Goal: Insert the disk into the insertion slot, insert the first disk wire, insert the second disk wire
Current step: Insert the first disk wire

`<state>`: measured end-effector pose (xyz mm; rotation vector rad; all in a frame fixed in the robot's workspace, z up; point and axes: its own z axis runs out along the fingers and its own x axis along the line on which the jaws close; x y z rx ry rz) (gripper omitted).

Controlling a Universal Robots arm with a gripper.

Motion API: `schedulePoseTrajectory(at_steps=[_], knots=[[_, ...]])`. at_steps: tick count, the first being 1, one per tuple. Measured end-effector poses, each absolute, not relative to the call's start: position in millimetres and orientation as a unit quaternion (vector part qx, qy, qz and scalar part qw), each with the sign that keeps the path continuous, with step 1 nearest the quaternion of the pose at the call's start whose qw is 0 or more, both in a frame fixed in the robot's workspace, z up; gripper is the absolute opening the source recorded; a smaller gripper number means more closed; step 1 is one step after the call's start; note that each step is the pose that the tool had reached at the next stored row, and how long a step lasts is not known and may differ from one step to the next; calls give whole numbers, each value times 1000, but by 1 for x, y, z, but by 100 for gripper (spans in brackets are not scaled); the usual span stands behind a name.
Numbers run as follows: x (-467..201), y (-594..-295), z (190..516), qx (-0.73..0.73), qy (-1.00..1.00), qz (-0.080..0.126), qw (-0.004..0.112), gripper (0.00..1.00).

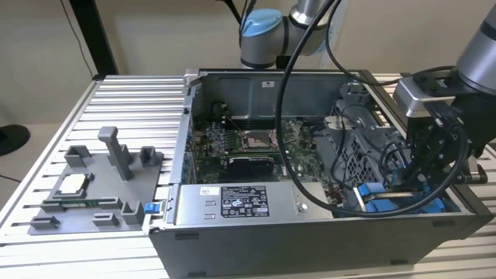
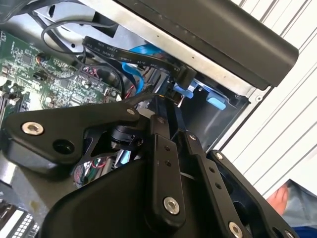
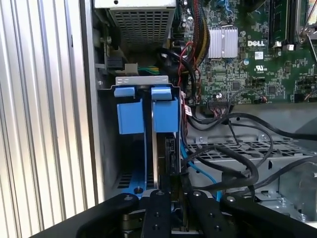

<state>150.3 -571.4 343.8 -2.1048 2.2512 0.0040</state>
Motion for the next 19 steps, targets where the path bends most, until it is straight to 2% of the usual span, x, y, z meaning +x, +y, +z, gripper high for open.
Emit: schedulePoseTrajectory(at_steps=[9,19], knots=[[150,-571,329,-678,734,1,29,0],[150,-571,328,-678,734,1,29,0]])
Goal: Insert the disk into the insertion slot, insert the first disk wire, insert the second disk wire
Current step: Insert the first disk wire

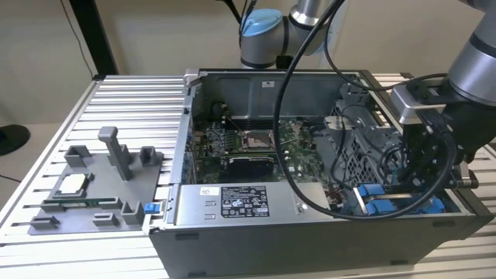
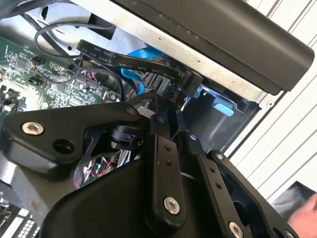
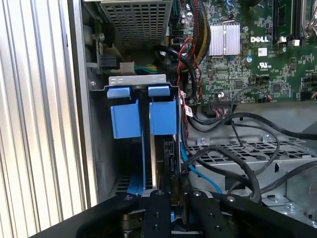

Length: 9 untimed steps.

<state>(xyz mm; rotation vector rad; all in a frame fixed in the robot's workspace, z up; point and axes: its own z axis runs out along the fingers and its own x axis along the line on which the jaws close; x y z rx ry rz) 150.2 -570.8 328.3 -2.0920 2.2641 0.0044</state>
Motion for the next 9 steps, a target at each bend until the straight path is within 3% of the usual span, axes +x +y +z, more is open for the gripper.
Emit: schedulePoseTrajectory(at_steps=[9], knots=[[150,-571,345,-676,736,2,30,0]])
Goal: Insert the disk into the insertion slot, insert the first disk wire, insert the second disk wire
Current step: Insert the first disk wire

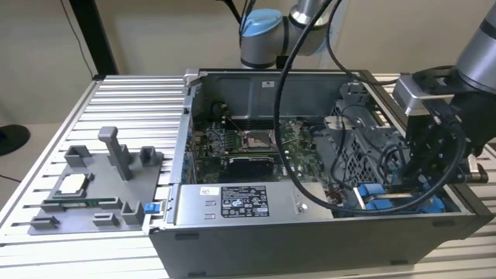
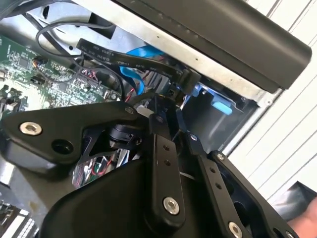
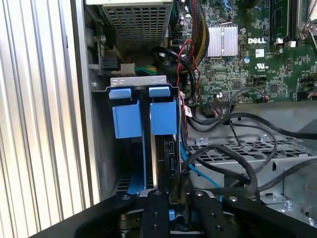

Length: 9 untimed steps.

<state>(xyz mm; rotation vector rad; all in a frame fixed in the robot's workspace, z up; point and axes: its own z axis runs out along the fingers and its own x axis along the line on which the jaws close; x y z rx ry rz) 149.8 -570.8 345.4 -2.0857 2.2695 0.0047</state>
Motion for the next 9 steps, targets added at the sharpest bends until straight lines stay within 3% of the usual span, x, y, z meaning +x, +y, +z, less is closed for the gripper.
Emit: schedulePoseTrajectory(at_steps=[9], knots=[[154,-571,374,-676,736,1,30,0]])
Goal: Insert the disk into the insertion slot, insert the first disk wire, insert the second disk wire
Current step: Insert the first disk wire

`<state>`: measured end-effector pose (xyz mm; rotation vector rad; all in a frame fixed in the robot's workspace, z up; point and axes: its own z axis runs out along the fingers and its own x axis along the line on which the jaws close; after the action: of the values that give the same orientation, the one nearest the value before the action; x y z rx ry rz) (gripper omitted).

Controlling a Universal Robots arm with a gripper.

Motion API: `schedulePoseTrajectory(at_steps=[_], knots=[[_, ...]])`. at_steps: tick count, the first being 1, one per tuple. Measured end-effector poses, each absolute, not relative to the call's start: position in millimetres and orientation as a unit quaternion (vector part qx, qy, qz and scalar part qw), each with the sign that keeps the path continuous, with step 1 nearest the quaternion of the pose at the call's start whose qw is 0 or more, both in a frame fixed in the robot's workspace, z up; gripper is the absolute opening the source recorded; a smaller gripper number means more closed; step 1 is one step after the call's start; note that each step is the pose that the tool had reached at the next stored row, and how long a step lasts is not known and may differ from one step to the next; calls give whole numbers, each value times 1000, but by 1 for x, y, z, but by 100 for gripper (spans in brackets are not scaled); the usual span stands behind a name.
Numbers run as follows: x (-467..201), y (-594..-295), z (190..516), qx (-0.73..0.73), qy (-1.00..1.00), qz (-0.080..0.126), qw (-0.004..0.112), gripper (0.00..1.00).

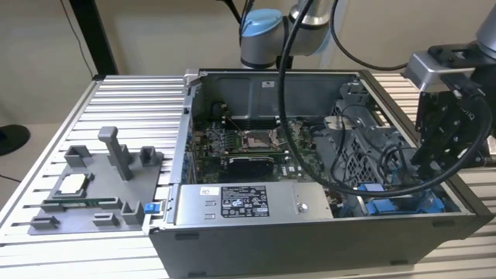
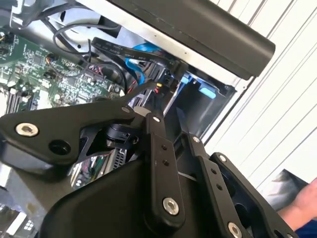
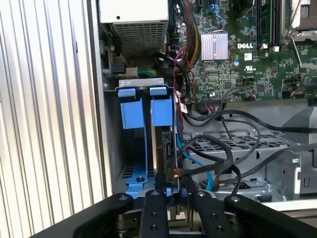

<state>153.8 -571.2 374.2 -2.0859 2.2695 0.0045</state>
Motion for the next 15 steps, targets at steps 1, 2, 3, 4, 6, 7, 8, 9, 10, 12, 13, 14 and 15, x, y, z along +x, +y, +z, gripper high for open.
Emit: schedulePoseTrajectory(at_steps=[1,2,3,4,6,7,8,9,10,12,13,14,15], knots=[[156,-571,374,-677,736,1,29,0],[158,-572,374,-677,735,1,30,0],[162,-572,374,-677,735,2,30,0],[165,-572,374,-678,735,2,30,0],[172,-573,374,-678,734,2,30,0],[175,-573,374,-678,734,2,30,0],[178,-574,374,-679,734,2,30,0],[180,-574,373,-679,734,2,30,0],[182,-575,373,-679,734,3,31,0],[185,-578,371,-679,734,4,31,0],[186,-580,370,-679,734,4,32,0],[187,-582,369,-679,734,6,33,0],[187,-583,369,-678,734,8,34,0]])
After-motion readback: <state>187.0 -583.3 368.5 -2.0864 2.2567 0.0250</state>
